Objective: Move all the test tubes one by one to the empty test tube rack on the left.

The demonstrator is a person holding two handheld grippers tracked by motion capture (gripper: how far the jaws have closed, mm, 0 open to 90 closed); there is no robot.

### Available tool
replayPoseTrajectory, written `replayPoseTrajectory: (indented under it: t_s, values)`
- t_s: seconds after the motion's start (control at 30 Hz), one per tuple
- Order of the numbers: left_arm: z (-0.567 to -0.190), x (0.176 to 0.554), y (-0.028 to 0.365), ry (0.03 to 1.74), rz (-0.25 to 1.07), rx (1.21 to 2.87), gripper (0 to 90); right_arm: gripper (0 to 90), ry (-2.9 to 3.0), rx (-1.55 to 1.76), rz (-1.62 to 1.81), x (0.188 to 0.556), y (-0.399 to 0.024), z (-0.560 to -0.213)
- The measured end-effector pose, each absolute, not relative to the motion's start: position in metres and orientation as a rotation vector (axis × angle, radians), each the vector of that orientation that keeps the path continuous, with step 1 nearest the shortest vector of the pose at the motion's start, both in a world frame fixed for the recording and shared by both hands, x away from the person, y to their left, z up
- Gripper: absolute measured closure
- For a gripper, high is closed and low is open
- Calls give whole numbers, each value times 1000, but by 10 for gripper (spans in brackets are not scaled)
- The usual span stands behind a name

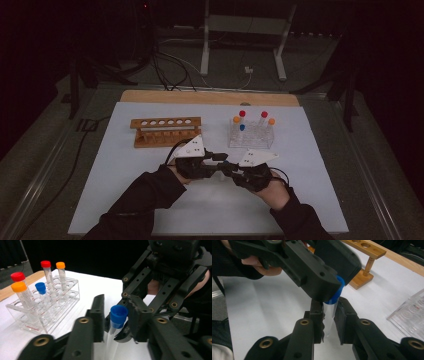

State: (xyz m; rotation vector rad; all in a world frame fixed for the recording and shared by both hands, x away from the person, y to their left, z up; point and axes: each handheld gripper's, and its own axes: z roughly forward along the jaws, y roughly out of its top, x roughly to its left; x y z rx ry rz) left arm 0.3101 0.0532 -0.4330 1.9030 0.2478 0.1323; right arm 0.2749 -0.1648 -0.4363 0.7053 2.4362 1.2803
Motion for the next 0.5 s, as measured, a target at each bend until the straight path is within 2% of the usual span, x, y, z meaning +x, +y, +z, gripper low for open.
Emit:
replayPoseTrajectory:
  t_s: [0.07,0.5]
  values:
    - [-433,310,52,242,135,1908,754,765,2432,707,1280,275,-166,-436]
    - [-431,311,51,229,168,1904,781,757,2411,724,1293,276,-168,-436]
